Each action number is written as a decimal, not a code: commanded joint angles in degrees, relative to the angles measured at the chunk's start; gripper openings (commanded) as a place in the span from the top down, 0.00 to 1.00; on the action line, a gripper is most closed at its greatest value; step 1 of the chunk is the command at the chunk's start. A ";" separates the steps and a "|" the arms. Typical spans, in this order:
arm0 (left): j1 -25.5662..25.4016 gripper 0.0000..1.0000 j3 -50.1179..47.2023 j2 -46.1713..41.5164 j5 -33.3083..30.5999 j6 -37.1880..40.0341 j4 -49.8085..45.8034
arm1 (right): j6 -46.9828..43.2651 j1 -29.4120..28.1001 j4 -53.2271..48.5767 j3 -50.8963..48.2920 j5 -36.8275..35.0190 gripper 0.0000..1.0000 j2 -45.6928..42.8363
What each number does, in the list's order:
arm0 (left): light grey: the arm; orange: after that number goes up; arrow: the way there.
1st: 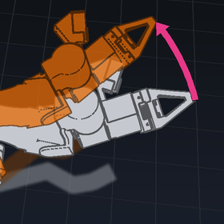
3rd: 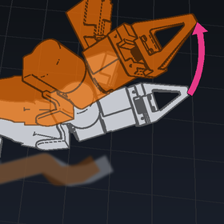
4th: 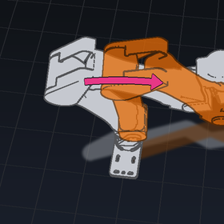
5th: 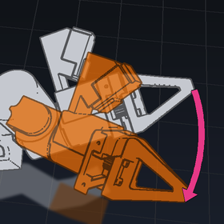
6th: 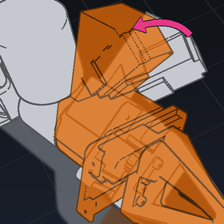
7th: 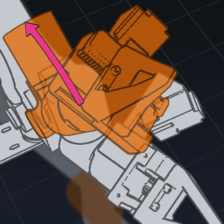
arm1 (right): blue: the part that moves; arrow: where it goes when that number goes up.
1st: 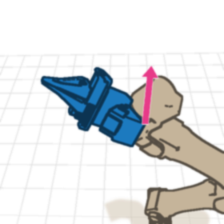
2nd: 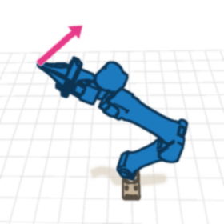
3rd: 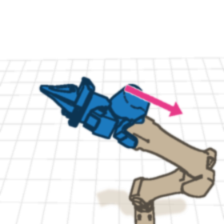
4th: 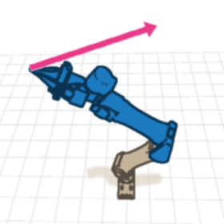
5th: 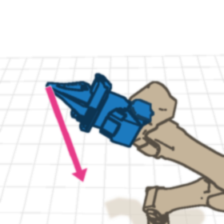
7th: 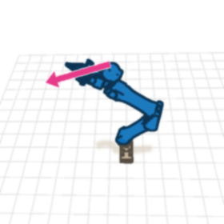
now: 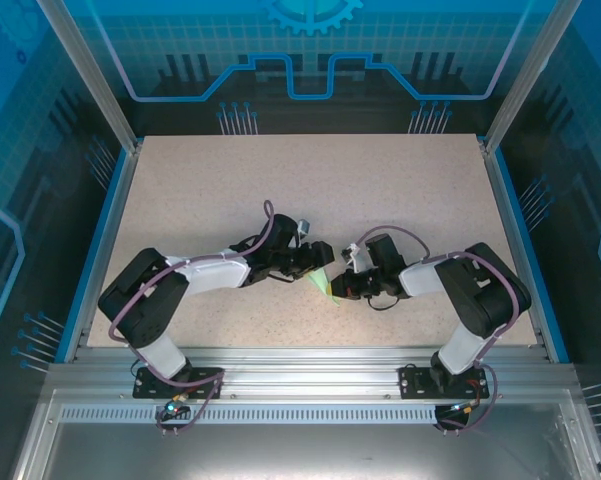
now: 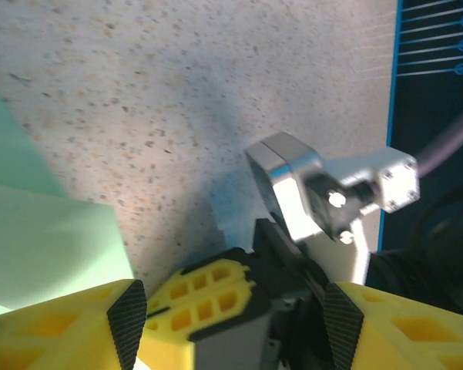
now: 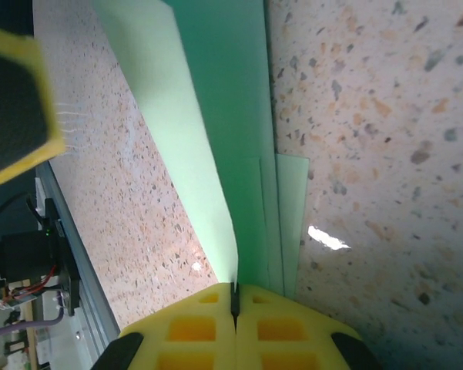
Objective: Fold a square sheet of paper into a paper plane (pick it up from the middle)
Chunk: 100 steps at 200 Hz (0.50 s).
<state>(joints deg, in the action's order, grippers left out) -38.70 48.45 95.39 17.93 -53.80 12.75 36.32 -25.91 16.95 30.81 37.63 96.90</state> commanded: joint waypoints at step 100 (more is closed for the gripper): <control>-1.97 0.38 -1.08 7.96 -3.27 -0.81 4.23 | 1.48 1.92 -0.84 -0.79 0.62 0.94 -0.27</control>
<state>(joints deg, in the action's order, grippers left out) -40.62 48.40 102.17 17.34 -54.02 16.40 38.81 -25.32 18.00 30.70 38.61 97.51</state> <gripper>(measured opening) 0.622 0.045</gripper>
